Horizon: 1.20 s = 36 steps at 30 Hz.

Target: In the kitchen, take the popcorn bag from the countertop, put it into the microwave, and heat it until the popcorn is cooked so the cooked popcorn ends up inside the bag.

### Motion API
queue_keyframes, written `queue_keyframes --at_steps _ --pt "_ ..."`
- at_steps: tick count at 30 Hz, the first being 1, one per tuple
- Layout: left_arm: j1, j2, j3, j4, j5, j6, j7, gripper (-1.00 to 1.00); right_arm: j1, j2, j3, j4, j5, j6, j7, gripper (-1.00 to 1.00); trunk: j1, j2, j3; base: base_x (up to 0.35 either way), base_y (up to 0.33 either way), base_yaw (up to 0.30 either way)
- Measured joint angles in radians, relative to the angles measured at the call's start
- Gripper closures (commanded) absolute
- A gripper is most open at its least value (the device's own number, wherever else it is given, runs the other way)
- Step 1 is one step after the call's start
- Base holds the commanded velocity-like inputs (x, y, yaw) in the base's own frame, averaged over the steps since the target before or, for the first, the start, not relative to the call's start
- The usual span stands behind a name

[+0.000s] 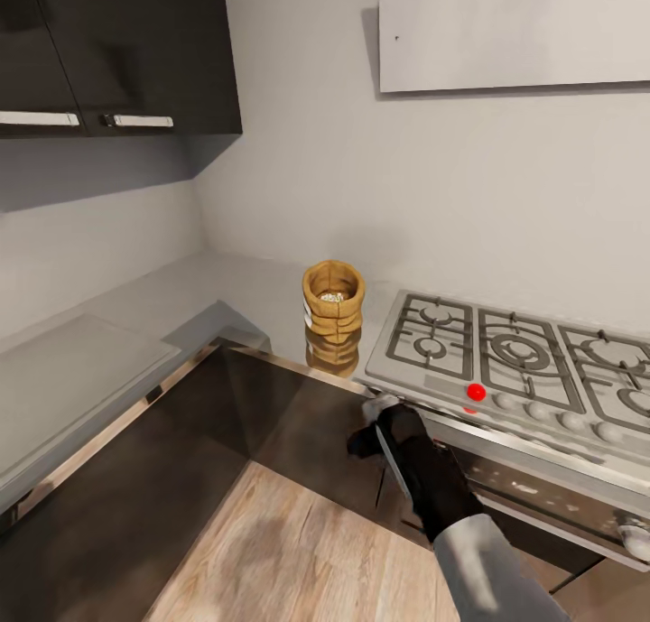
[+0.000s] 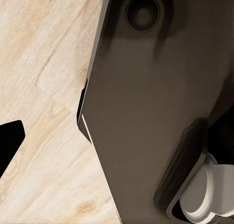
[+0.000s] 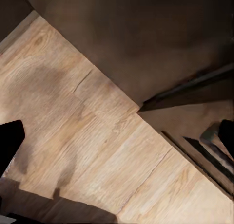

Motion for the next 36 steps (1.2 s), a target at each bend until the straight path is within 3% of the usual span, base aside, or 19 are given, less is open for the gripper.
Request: queue_keyframes --at_steps 5,8,10,18,24,26,30,32,36 --pt "0.000 0.000 0.000 0.000 0.000 0.000 0.000 -1.00 -0.129 0.000 0.000 0.000 -0.039 0.000 0.000 -1.00 0.000 0.000 0.000 0.000 0.000 0.000" --pt "0.000 0.000 -0.001 0.000 0.000 0.000 0.000 -1.00 -0.276 0.000 -0.001 0.008 -0.126 0.000 0.000 -1.00 0.000 0.000 0.000 0.000 0.000 0.000" --pt "0.000 0.000 -0.001 0.000 0.000 0.000 0.000 -1.00 -0.349 0.000 -0.001 0.011 -0.156 0.000 0.001 -1.00 0.000 0.000 0.000 0.000 0.000 0.000" --pt "0.000 0.000 -0.001 0.000 0.000 0.000 0.000 -1.00 -0.544 0.000 -0.014 0.111 -0.168 0.000 -0.006 -1.00 0.000 0.000 0.000 0.000 0.000 0.000" --pt "0.000 0.000 -0.001 0.000 0.000 0.000 0.000 -1.00 -0.636 0.000 -0.044 0.222 -0.162 0.000 -0.046 -1.00 0.000 0.000 0.000 0.000 0.000 0.000" --pt "0.000 0.000 -0.001 0.000 0.000 0.000 0.000 -1.00 -0.652 0.000 -0.085 0.249 -0.160 0.000 -0.094 -1.00 0.000 0.000 0.000 0.000 0.000 0.000" --pt "0.000 0.000 -0.001 0.000 0.000 0.000 0.000 -1.00 -0.662 0.000 -0.169 0.259 -0.160 -0.001 -0.271 -1.00 0.000 0.000 0.000 0.000 0.000 0.000" --pt "0.000 0.000 -0.001 0.000 0.000 0.000 0.000 -1.00 -0.662 0.000 -0.207 0.239 -0.162 0.000 -0.315 -1.00 0.000 0.000 0.000 0.000 0.000 0.000" --pt "0.000 0.000 -0.001 0.000 0.000 0.000 0.000 -1.00 -0.662 -0.001 -0.229 0.212 -0.162 0.000 -0.336 -1.00 0.000 0.000 0.000 0.000 0.000 0.000"
